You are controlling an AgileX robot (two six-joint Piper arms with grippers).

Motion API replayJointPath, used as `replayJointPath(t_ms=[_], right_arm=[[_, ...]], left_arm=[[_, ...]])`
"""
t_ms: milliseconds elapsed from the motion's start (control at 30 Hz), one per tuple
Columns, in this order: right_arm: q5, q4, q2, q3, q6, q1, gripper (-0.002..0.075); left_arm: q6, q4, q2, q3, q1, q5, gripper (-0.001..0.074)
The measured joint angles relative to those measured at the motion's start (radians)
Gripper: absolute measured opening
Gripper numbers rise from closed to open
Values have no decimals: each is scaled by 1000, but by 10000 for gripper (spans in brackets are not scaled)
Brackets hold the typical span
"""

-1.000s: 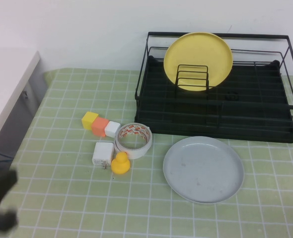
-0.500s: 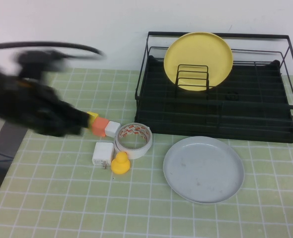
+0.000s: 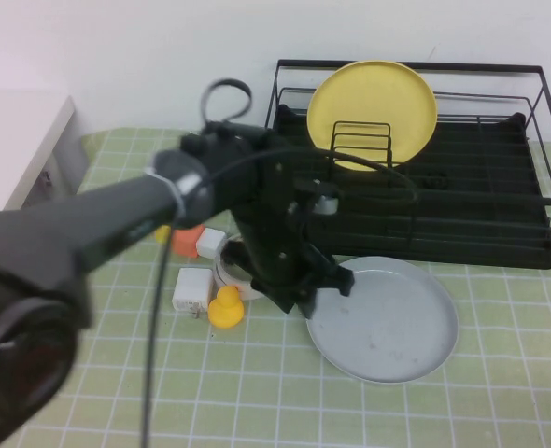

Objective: Place plate on rack
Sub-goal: Pick up the plate from the table

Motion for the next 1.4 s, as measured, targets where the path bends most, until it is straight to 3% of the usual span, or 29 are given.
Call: replayJointPath(t_ms=[100,200,467,900,1067,1233,1400], right_arm=[[0,0,0,0,0,0,11],[1,0,0,0,0,0,11],[3,0,0,0,-6,0,11],[3,10,0,0,-38,0,11],[3,10,0,0,-40,0,11],[3,10,0,0,-44,0,11],[3,10,0,0,-45,0,11]], left_arm=[[-4,-25,72,-58,1,6,330],[-6,-31,103,-71,1,-39,394],[-6,-41,153,-80,1,-153,379],[-34,-12,208,-80,1,-172,370],[-52,-14,212,-80,1,-173,286],[-52,-19,216,-80,1,-173,99],[-58,-32,216,-87,1,-173,34]])
